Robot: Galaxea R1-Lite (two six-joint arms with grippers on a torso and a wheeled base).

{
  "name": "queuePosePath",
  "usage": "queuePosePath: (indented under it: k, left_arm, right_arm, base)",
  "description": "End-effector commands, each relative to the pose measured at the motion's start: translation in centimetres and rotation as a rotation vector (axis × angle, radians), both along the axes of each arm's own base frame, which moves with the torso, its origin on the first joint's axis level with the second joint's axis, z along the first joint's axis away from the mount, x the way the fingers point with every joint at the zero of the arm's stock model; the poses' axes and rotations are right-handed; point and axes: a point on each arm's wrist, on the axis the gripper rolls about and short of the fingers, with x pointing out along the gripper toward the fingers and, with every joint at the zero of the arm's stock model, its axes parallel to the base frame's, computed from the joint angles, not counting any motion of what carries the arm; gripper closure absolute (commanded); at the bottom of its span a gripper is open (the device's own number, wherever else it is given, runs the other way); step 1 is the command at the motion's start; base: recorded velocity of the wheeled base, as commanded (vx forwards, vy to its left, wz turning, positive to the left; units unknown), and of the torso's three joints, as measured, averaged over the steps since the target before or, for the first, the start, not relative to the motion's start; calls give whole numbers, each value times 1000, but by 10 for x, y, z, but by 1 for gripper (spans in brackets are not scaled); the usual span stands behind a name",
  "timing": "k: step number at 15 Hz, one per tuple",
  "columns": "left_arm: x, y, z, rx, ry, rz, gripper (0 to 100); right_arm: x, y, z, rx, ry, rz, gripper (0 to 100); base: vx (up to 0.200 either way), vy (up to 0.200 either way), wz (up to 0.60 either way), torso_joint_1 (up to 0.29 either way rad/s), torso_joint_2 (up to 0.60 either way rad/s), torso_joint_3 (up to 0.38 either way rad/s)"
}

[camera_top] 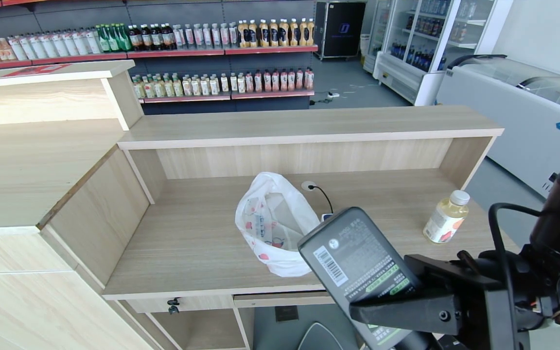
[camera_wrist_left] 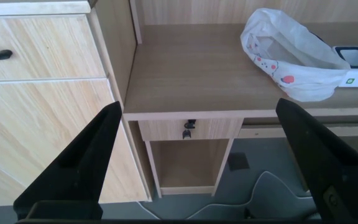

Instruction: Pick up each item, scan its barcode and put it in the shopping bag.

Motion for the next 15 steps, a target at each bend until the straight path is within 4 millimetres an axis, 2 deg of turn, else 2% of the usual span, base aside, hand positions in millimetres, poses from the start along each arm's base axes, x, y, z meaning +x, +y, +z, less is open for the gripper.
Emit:
queuePosePath:
  k: [1, 8, 9, 10, 11, 12, 13, 14, 15]
  left_arm:
    - [0, 0, 0, 0, 2, 0, 0]
    - [0, 0, 0, 0, 2, 0, 0]
    - [0, 0, 0, 0, 2, 0, 0]
    - [0, 0, 0, 0, 0, 0, 0]
    - [0, 0, 0, 0, 2, 0, 0]
    - [0, 0, 0, 0, 2, 0, 0]
    - [0, 0, 0, 0, 2, 0, 0]
    - [0, 0, 0, 0, 2, 0, 0]
    - [0, 0, 0, 0, 2, 0, 0]
  right_arm:
    - [2, 1, -4, -10, 13, -1, 100]
    - [1, 0, -5, -14, 21, -2, 100]
    - [2, 1, 1, 0, 38, -7, 100]
    - [8, 6, 21, 45, 149, -27, 100]
    - [18, 7, 46, 129, 410, -126, 100]
    - [28, -12, 58, 263, 641, -312, 100]
    - [30, -42, 69, 464, 800, -528, 100]
    - [31, -71, 65, 702, 966, -772, 100]
    - [30, -83, 58, 818, 1058, -866, 100]
  base:
    - [0, 0, 0, 0, 0, 0]
    - [0, 0, 0, 0, 0, 0]
    - [0, 0, 0, 0, 0, 0]
    - [0, 0, 0, 0, 0, 0]
    - [0, 0, 0, 0, 0, 0]
    - [0, 0, 0, 0, 0, 0]
    - [0, 0, 0, 0, 0, 0]
    - [0, 0, 0, 0, 0, 0]
    - [0, 0, 0, 0, 0, 0]
